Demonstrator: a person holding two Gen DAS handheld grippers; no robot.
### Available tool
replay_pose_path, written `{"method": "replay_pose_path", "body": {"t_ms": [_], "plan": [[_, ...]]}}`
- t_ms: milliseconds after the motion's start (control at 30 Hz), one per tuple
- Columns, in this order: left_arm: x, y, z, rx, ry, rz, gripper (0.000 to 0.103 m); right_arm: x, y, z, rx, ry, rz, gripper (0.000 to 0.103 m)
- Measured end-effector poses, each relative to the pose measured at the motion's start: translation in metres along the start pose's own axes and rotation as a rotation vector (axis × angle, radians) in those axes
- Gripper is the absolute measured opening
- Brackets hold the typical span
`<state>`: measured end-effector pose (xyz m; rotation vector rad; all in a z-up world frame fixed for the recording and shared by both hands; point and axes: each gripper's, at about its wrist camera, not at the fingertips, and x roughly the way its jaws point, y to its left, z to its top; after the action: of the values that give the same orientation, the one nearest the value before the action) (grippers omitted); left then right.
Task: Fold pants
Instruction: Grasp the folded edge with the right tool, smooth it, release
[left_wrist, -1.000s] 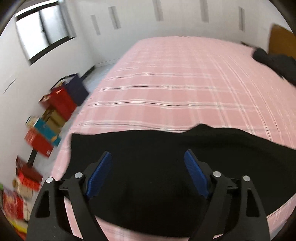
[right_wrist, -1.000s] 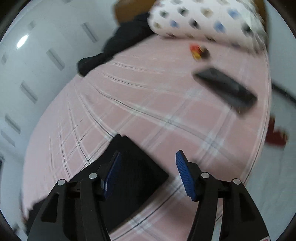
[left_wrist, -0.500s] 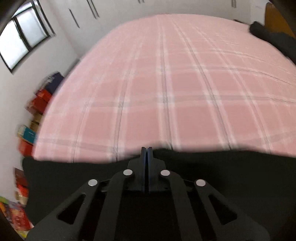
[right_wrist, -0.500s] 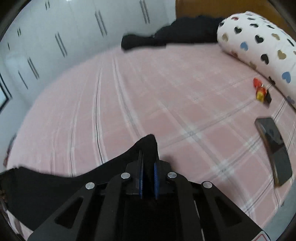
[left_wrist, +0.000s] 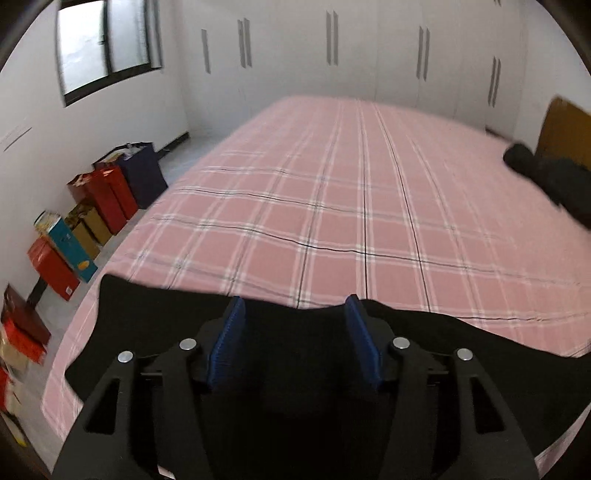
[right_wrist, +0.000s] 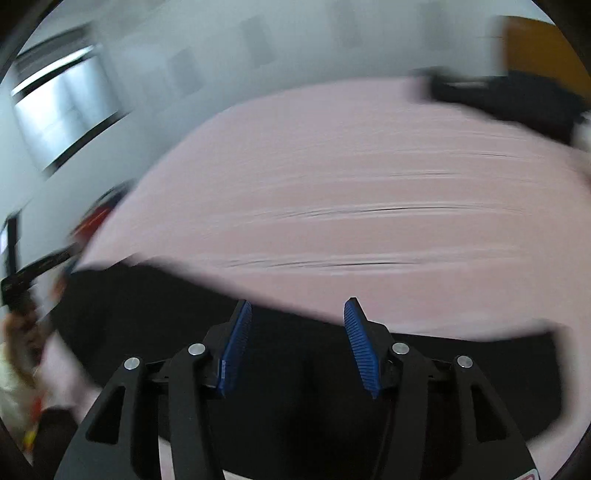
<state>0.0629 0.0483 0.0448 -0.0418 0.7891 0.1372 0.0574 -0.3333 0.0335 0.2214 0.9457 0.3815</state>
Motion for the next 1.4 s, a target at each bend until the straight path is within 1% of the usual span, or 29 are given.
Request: {"method": "replay_pose_path", "body": {"t_ms": [33,100,133,167,233,300,333,367,433,500,533,567,600,667,700,733,767,800,867,967,1000,1033,1067,1133,1167,1233,1300,1367,1400], "plan": [[-0.011,0.000,-0.014,-0.023,-0.005,-0.005,0.072,0.023,0.022,0.008,-0.016,0.031,0.058,0.052],[-0.021,0.012,-0.028,-0.085,-0.012,-0.036,0.082,0.077,0.073,0.026,-0.091,0.094,0.120,0.052],[-0.025,0.015,-0.038,-0.101,-0.020,-0.055,0.083,0.097,0.094,0.031,-0.134,0.109,0.114,0.052],[-0.025,0.017,-0.045,-0.095,-0.032,-0.050,0.084,0.124,0.113,0.039,-0.174,0.144,0.122,0.052],[-0.026,0.007,-0.063,-0.028,-0.063,-0.021,0.084,0.158,0.134,0.043,-0.197,0.201,0.135,0.052],[-0.023,0.000,-0.070,0.016,-0.071,0.012,0.084,0.187,0.150,0.046,-0.225,0.242,0.135,0.051],[-0.020,-0.004,-0.074,0.028,-0.061,-0.012,0.084,0.198,0.158,0.045,-0.246,0.260,0.138,0.036],[-0.018,-0.006,-0.076,0.031,-0.049,-0.026,0.084,0.205,0.161,0.048,-0.273,0.260,0.125,0.006],[-0.017,-0.006,-0.075,0.033,-0.055,-0.044,0.084,0.205,0.170,0.056,-0.290,0.229,0.116,0.005],[-0.018,-0.005,-0.075,0.037,-0.085,-0.035,0.085,0.203,0.168,0.075,-0.310,0.163,0.090,0.005],[-0.018,-0.004,-0.075,0.040,-0.097,-0.026,0.086,0.206,0.166,0.077,-0.307,0.157,0.078,0.004],[-0.018,-0.004,-0.075,0.044,-0.100,-0.020,0.086,0.214,0.163,0.081,-0.317,0.163,0.052,0.004],[-0.014,-0.002,-0.076,0.045,-0.097,-0.013,0.086,0.232,0.160,0.080,-0.340,0.201,0.015,0.004],[-0.006,0.000,-0.077,0.038,-0.067,-0.016,0.086,0.247,0.156,0.076,-0.329,0.266,0.026,0.014],[-0.003,0.001,-0.077,0.032,-0.052,-0.020,0.086,0.235,0.154,0.079,-0.319,0.239,0.033,0.016],[0.000,0.002,-0.077,0.027,-0.041,-0.027,0.086,0.218,0.150,0.081,-0.303,0.206,0.051,0.023],[0.001,0.003,-0.077,0.024,-0.034,-0.034,0.086,0.197,0.145,0.081,-0.290,0.163,0.070,0.026],[0.002,0.004,-0.077,0.023,-0.027,-0.040,0.086,0.171,0.137,0.078,-0.278,0.105,0.071,0.026],[0.005,0.005,-0.079,0.020,-0.011,-0.048,0.088,0.132,0.114,0.063,-0.227,0.065,0.059,0.026],[0.009,0.000,-0.081,0.028,0.011,-0.051,0.088,0.114,0.076,0.028,-0.168,0.129,0.028,0.025],[0.011,0.000,-0.081,0.035,0.013,-0.044,0.088,0.120,0.062,0.016,-0.170,0.166,-0.035,0.025],[0.012,-0.003,-0.082,0.047,0.012,-0.036,0.088,0.126,0.050,0.010,-0.168,0.184,-0.079,0.018],[0.013,-0.005,-0.083,0.055,0.011,-0.032,0.088,0.128,0.038,0.009,-0.152,0.171,-0.077,0.008],[0.013,-0.013,-0.087,0.083,0.008,-0.024,0.090,0.123,0.015,0.018,-0.053,0.123,-0.072,0.006],[0.012,-0.018,-0.089,0.099,0.006,-0.024,0.090,0.114,0.008,0.022,-0.021,0.102,-0.080,0.018],[0.012,-0.026,-0.093,0.137,0.003,-0.020,0.091,0.078,-0.010,0.018,0.018,0.027,-0.148,0.031],[0.015,-0.032,-0.094,0.162,0.011,-0.027,0.091,0.037,-0.034,-0.005,0.052,-0.023,-0.227,0.033],[0.017,-0.038,-0.096,0.189,0.019,-0.029,0.091,-0.005,-0.071,-0.032,0.119,-0.049,-0.307,0.043],[0.017,-0.040,-0.098,0.202,0.018,-0.030,0.091,-0.032,-0.101,-0.052,0.182,-0.062,-0.381,0.057]]}}
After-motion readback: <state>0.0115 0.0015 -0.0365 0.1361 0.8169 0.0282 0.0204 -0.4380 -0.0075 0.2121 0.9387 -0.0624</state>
